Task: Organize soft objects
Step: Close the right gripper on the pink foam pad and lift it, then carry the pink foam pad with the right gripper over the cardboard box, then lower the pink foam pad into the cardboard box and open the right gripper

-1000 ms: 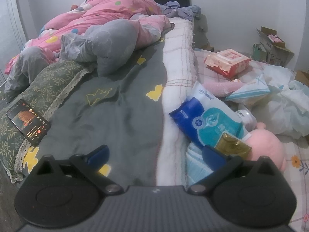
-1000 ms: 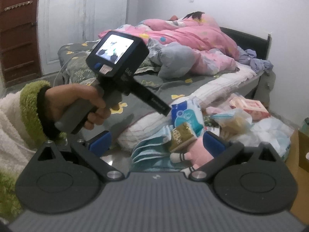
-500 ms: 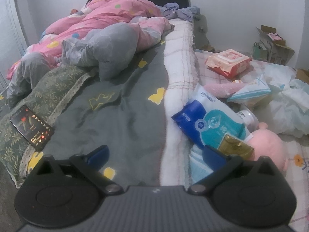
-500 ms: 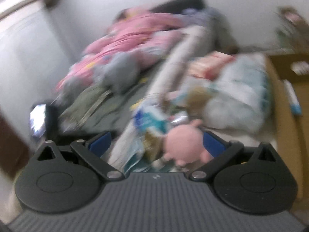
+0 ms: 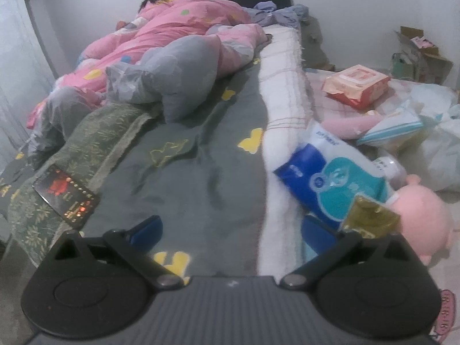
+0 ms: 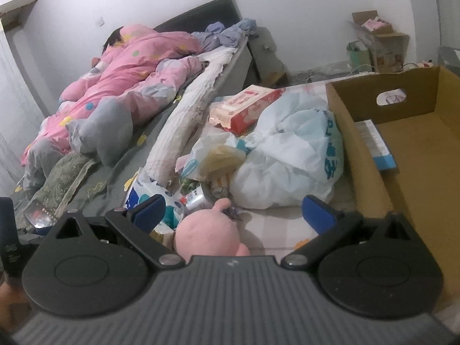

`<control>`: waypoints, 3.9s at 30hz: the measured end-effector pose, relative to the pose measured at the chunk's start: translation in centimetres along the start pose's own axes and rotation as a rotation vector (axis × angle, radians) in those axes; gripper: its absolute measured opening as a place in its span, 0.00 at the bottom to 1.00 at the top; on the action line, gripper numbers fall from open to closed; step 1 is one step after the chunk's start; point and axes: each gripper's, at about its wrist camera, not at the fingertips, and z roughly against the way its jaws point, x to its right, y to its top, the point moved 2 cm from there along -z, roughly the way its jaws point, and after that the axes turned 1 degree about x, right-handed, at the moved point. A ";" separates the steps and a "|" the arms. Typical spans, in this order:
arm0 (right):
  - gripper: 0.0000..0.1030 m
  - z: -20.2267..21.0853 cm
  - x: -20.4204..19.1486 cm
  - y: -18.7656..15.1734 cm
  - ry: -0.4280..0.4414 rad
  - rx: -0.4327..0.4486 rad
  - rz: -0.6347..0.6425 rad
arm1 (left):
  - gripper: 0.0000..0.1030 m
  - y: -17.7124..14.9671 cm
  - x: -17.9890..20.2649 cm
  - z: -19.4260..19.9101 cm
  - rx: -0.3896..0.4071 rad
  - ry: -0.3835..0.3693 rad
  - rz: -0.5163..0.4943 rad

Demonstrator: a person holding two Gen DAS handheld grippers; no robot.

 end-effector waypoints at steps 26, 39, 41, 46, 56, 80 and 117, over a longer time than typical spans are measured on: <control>0.75 -8.7 -3.2 10.0 0.197 -0.198 -0.085 | 0.78 7.6 4.1 -3.6 0.110 -0.520 -0.010; 0.66 -29.5 -4.2 15.7 0.221 -0.570 -0.097 | 0.56 12.7 6.4 -14.3 -0.243 -0.678 0.208; 0.66 -32.2 -3.8 15.3 0.177 -0.618 -0.113 | 0.58 13.0 7.3 -15.5 -0.277 -0.674 0.199; 0.66 -35.2 -3.2 13.8 0.184 -0.696 -0.109 | 0.66 13.0 8.8 -17.0 -0.314 -0.660 0.164; 0.54 -35.8 -3.8 12.5 0.260 -0.775 -0.146 | 0.72 12.6 10.8 -17.5 -0.268 -0.584 0.095; 0.36 -22.6 -5.7 18.3 0.428 -0.561 -0.136 | 0.66 15.4 7.2 -2.3 0.073 -0.527 0.070; 0.36 -14.3 37.2 13.7 -0.009 -0.320 -0.453 | 0.71 13.5 49.3 -2.0 -0.214 -0.707 -0.488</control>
